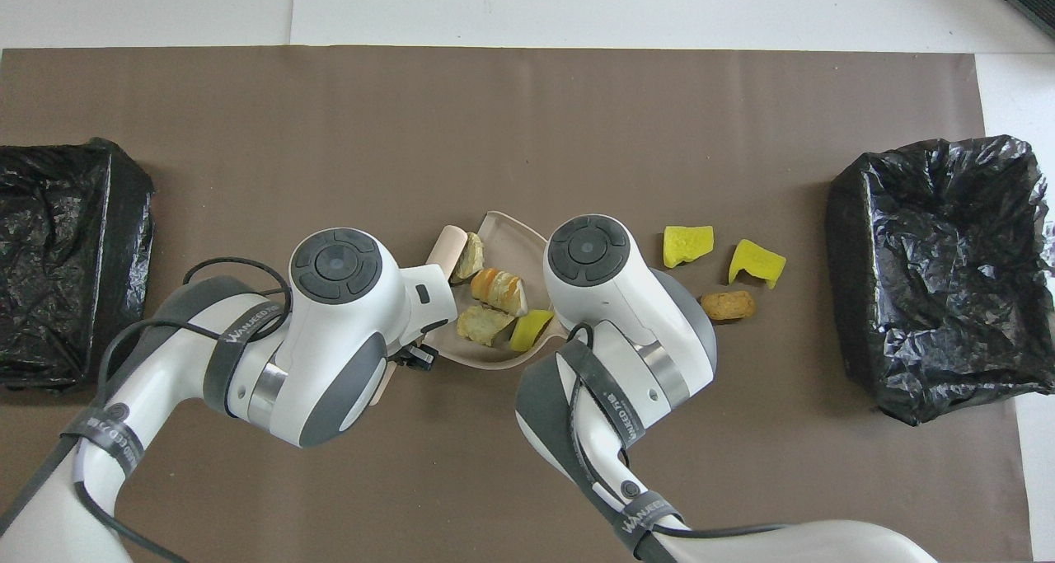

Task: Sweep and dump trash in bin
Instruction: 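Sweep more trash pieces into the dustpan with the left gripper, then carry the dustpan to the bin farthest right with the right gripper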

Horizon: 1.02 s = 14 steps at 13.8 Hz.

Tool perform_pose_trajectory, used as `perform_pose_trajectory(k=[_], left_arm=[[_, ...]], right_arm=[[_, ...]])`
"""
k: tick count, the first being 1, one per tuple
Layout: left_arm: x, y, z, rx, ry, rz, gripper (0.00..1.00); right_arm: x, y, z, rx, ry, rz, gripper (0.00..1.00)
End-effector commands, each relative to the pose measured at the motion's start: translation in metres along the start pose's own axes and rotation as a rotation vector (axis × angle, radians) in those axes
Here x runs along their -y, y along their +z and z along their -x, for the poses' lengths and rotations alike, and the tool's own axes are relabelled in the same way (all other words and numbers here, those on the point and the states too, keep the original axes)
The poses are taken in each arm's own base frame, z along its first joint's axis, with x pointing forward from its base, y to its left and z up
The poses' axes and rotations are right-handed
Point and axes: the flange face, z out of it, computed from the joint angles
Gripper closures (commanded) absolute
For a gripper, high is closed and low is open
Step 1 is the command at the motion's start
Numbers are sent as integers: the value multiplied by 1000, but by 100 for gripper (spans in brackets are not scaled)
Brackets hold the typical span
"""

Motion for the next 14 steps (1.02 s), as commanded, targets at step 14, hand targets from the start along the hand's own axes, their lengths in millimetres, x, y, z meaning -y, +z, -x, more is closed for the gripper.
perform_pose_trajectory(k=[14], left_arm=[[-22,-60,21,15,-213,3,100]], right_arm=[[-2,-1,5,13,22,5,100]])
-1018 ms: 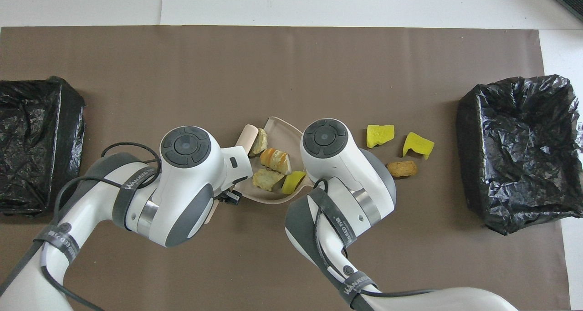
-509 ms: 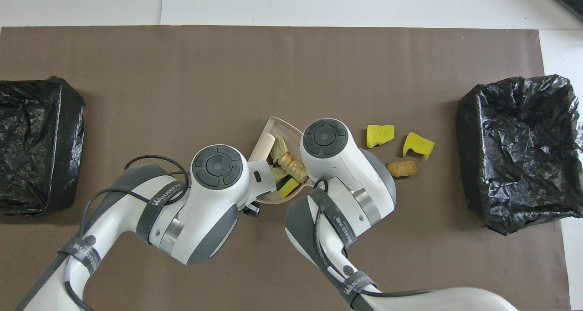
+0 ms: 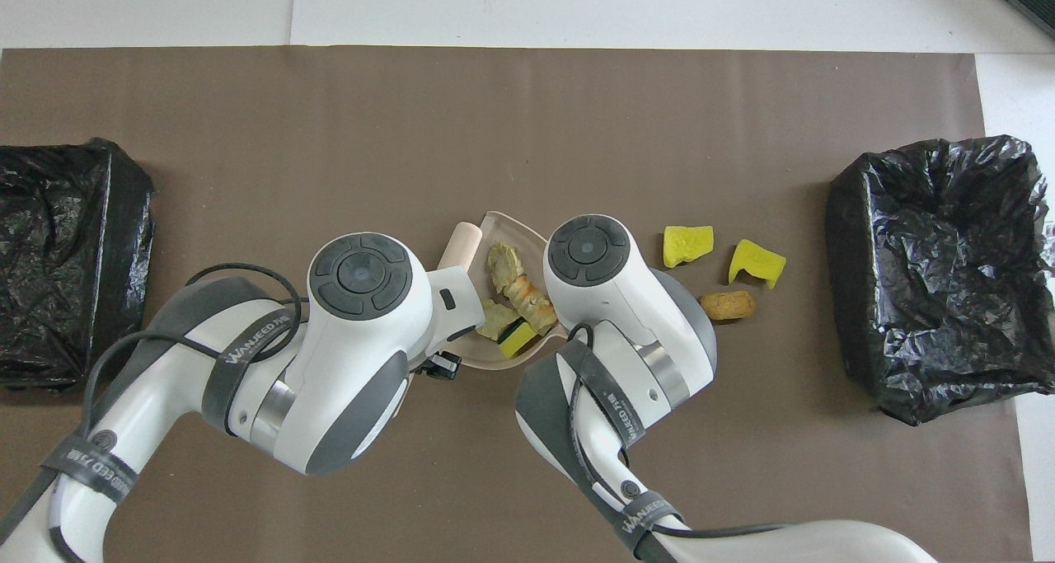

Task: Sweep and dump trash in bin
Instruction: 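Carry the dustpan to the bin farthest right with the right gripper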

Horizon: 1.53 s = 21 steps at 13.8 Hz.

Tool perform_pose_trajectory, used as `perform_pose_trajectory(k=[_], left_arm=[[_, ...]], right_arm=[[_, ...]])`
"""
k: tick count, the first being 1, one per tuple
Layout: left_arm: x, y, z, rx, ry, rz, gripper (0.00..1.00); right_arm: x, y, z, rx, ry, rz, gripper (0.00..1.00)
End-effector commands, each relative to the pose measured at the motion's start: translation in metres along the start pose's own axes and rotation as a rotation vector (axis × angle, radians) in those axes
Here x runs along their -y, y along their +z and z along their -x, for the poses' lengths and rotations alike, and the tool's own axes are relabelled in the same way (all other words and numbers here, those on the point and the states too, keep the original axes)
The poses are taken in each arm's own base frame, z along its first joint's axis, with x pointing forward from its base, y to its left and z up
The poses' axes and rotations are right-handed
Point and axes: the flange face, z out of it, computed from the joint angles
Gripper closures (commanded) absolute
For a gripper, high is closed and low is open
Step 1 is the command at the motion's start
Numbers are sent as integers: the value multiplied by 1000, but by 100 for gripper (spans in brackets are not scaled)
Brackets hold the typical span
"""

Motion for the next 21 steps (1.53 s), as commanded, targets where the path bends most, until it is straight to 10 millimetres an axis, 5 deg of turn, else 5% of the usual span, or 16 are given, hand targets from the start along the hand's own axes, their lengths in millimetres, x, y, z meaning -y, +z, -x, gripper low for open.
perform_pose_trajectory(k=[1,4,6,15,21], left_arm=[[1,-5,13,19,-181,4,100],[1,6,27,29,-221,-1,100],[-1,16,39,23,-242,0,100],[-86,55,137,-83,-327,98,100],[-148,93,175,-100,-348,98,100]], right_arm=[[-4,-1,6,16,25,2,100],[-16,-7,17,13,46,-3,100],[-41,-29,46,-6,78,-11,100],[-132,-117,217,-102,107,27,100],[-201,-121,342,-90,10,43,100]])
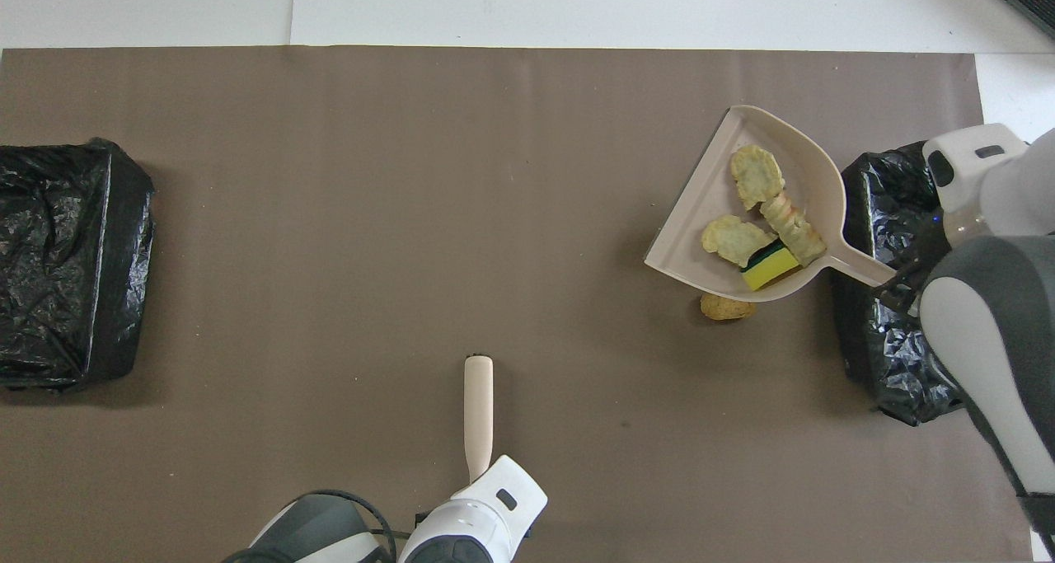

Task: Sweep and dump trash in bin
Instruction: 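Carry the dustpan to the bin farthest right with the right gripper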

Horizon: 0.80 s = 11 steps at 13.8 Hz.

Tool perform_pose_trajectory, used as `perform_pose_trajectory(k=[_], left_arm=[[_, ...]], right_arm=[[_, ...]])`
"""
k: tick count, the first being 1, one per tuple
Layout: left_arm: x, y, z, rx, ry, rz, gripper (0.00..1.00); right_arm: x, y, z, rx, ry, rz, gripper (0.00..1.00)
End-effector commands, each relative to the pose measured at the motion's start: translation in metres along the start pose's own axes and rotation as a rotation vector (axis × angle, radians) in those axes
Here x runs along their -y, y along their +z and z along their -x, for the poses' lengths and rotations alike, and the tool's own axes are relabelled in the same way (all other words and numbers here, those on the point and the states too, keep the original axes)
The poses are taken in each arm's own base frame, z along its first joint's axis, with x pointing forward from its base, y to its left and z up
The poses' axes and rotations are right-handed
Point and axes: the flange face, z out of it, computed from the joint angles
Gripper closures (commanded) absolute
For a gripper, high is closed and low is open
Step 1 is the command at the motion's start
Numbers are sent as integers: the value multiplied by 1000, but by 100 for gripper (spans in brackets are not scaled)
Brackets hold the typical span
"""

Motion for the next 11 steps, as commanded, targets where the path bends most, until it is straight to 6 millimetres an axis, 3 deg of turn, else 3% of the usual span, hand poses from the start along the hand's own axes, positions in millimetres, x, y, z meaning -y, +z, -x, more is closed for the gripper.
perform_pose_trajectory(k=[1,6,9,10,11], left_arm=[[-3,18,20,-13,-18,27,100],[-2,23,22,28,-55,47,99],[-1,23,22,40,-55,51,93],[-1,24,22,43,-54,47,87],[-1,24,21,47,-55,43,71]], right_arm=[[-29,-3,53,14,-76,4,100],[-81,0,160,74,-220,126,100],[-99,-6,185,165,-273,237,100],[-102,-6,188,193,-280,256,100],[-104,-7,193,222,-284,274,100]])
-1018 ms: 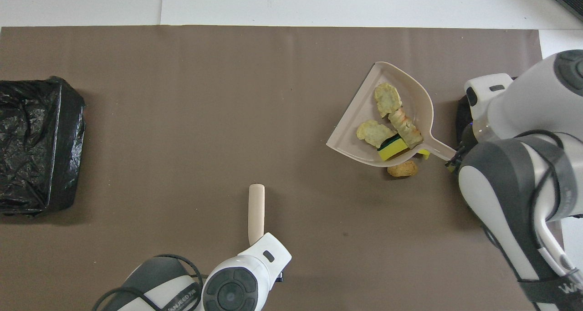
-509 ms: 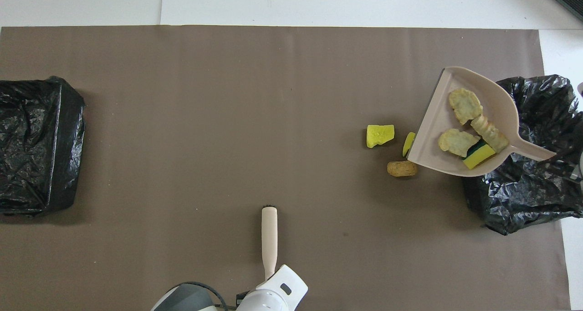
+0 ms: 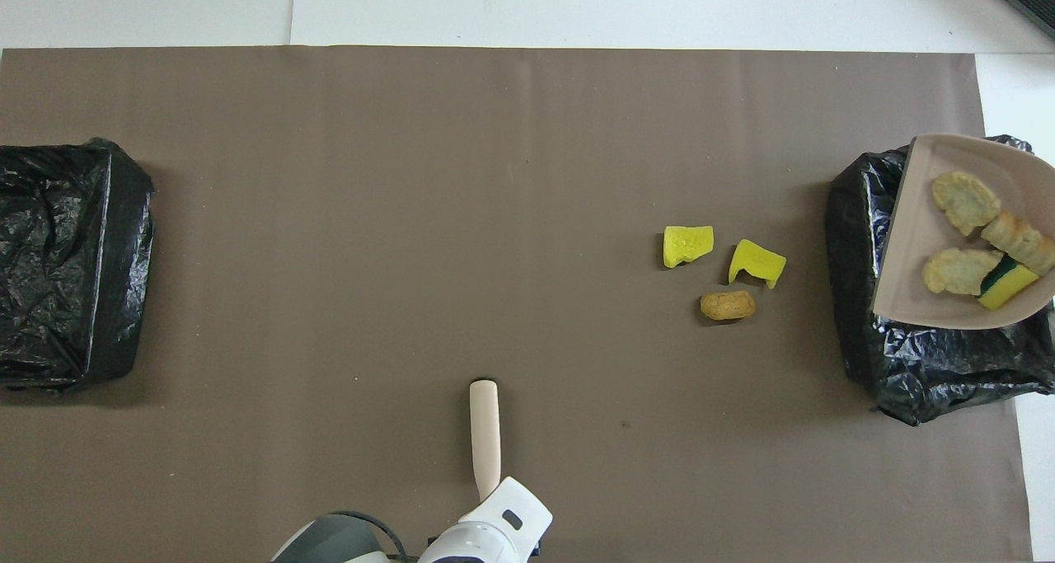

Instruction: Sweep and dump trash in bin

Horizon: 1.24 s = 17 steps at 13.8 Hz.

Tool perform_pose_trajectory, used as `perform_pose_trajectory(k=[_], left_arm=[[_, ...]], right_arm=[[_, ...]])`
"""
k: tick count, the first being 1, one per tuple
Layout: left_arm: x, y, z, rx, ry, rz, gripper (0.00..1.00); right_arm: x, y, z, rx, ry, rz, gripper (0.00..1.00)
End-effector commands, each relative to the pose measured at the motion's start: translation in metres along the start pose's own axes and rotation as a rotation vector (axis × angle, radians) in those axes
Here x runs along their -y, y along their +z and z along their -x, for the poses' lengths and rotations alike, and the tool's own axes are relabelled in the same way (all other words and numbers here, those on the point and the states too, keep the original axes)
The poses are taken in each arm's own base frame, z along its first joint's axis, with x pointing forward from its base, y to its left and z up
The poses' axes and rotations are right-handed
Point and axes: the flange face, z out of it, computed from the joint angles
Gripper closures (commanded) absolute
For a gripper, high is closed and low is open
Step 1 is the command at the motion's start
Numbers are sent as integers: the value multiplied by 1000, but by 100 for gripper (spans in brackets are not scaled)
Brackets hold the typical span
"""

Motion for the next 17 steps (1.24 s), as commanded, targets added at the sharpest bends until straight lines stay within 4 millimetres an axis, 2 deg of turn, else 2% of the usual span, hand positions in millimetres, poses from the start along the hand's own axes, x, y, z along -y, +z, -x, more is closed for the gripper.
perform_pose_trajectory(k=[1,2,4,7,9,11,13,14,17], left_arm=[[4,3,-2,14,-5,10,56],[1,3,-11,16,-8,9,34],[2,-5,-39,36,45,-5,24],[5,-42,-92,-5,121,-22,0],[21,-85,-138,-113,172,-45,0],[57,-135,-184,-166,219,-36,0],[86,-180,-213,-156,280,-50,0],[106,-205,-232,-172,276,-45,0],[162,-270,-267,-249,311,-36,0]], right_arm=[[-8,0,8,76,-48,49,100],[-12,9,14,87,-48,59,100],[-17,20,18,138,-74,73,100],[-23,36,16,234,-174,83,100],[-25,36,11,294,-254,88,100],[-28,33,4,330,-321,94,100],[-29,33,-1,362,-352,96,100],[-31,29,-6,382,-375,104,100],[-36,15,-28,449,-430,122,100]])
